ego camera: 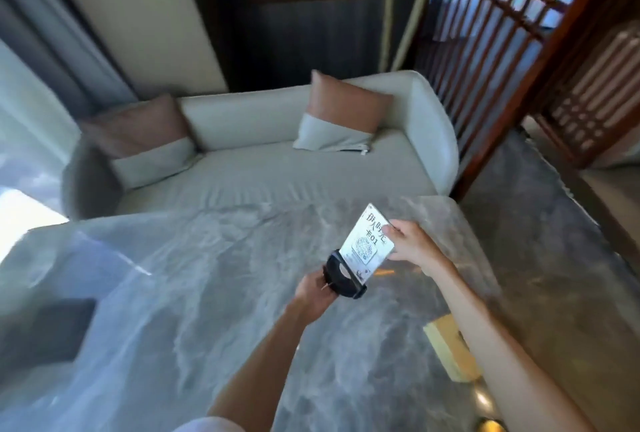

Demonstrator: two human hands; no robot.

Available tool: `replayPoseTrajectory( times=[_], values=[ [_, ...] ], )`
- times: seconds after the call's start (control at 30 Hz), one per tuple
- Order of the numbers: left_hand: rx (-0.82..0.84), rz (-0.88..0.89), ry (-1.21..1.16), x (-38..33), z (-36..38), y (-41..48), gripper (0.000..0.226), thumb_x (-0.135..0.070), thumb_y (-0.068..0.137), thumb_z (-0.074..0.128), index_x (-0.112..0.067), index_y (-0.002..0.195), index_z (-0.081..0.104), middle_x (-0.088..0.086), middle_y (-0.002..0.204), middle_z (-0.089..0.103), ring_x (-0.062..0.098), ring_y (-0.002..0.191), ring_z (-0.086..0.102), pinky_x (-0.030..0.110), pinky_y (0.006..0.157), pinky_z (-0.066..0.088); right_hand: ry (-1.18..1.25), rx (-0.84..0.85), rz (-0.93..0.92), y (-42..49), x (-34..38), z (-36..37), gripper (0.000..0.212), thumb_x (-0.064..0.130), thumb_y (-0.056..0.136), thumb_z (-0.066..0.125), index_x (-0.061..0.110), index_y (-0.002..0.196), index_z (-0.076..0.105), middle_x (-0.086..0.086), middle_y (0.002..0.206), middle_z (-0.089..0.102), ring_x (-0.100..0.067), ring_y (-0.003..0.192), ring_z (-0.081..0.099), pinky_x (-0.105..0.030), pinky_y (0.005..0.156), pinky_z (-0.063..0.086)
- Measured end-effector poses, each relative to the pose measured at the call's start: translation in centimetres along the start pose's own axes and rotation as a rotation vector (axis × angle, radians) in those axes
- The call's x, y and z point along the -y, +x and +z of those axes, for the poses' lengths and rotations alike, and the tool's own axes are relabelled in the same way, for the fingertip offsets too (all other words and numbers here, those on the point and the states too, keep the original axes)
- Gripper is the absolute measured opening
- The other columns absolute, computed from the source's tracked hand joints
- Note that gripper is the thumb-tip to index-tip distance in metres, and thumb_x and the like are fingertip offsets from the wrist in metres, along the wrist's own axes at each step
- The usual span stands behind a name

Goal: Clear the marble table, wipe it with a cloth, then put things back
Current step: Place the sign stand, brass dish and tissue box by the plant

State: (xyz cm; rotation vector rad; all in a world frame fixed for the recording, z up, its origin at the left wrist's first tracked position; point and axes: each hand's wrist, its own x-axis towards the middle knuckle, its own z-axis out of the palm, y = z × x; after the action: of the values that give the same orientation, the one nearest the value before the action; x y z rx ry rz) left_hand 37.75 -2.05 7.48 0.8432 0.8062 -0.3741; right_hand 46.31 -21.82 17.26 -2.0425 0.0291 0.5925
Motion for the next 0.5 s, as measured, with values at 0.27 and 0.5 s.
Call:
replayPoseTrajectory(
  times=[0.27, 0.5],
  values=[
    [-0.141, 0.148, -0.139, -1.4, -17.0, -9.2, 0.038, 0.000, 0.098, 0.038, -0.001, 0.134, 0.049, 0.015, 0.106, 0.068, 0.024, 0.088, 0.068, 0.030, 0.065, 0.061, 0.058, 0.281, -0.057, -4.6, 8.1, 16.9, 0.021, 0.020, 0.095, 0.048, 0.011, 0.087, 0.065, -0.016, 0.090, 0.069, -0.022, 0.088, 0.069, -0.047, 0.083, 0.059],
    [-0.119, 0.239, -0.163, -3.6, -29.0, -17.5, 0.034, 0.008, 0.097, 0.038, -0.005, 0.124, 0.053, 0.005, 0.079, 0.075, 0.015, 0.068, 0.074, 0.024, 0.057, 0.058, 0.044, 0.390, -0.072, -9.7, 14.0, 28.1, 0.024, 0.017, 0.100, 0.043, 0.006, 0.109, 0.063, -0.011, 0.105, 0.070, -0.019, 0.093, 0.068, -0.030, 0.074, 0.060]
  ],
)
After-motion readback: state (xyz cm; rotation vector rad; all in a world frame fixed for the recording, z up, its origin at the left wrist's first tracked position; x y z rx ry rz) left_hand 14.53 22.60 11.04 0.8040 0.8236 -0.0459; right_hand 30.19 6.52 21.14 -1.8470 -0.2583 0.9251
